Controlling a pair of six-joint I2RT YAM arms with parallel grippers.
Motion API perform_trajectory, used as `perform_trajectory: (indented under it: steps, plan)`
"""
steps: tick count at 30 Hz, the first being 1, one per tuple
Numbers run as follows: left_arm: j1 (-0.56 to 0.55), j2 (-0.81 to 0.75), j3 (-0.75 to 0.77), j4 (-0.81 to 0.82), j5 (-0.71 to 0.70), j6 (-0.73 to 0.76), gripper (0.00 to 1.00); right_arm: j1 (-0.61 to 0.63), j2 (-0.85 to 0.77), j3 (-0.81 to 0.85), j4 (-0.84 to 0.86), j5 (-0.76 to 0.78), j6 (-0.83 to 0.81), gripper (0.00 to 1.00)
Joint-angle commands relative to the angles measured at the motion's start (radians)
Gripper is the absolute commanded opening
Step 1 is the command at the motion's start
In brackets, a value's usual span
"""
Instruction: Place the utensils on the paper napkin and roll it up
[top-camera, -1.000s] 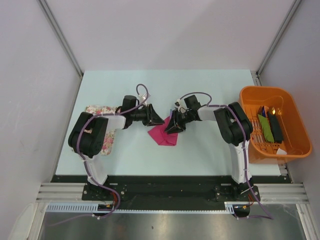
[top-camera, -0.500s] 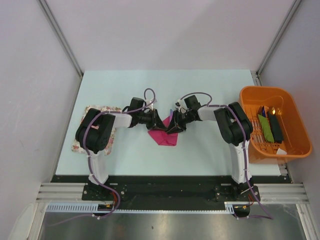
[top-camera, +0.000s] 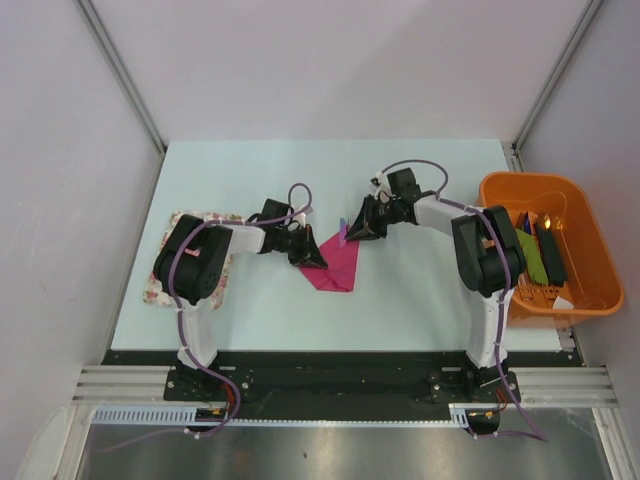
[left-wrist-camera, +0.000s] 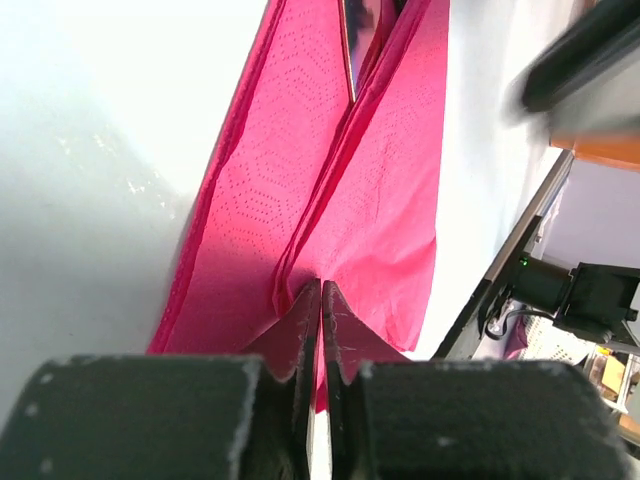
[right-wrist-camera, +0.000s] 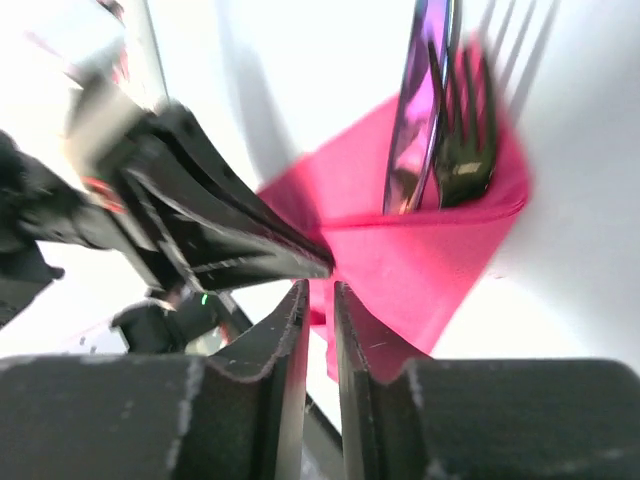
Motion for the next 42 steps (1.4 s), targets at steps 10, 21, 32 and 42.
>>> perform_trajectory:
  steps: [10,21,32,42]
  plan:
    - [-0.003,0.012,0.033,-0.058,-0.037,0.065,0.06,0.115,-0.043,0.146,-0.175,0.275,-0.217,0.11]
    - [-0.003,0.015,0.039,-0.058,-0.038,0.070,0.06,0.197,0.047,0.218,-0.273,0.388,-0.288,0.02]
    - [-0.003,0.006,0.033,-0.046,-0.042,0.080,0.08,0.212,0.116,0.200,-0.276,0.474,-0.332,0.00]
    - [-0.052,-0.163,0.010,0.063,0.031,0.130,0.28,0.216,0.118,0.122,-0.302,0.439,-0.384,0.00]
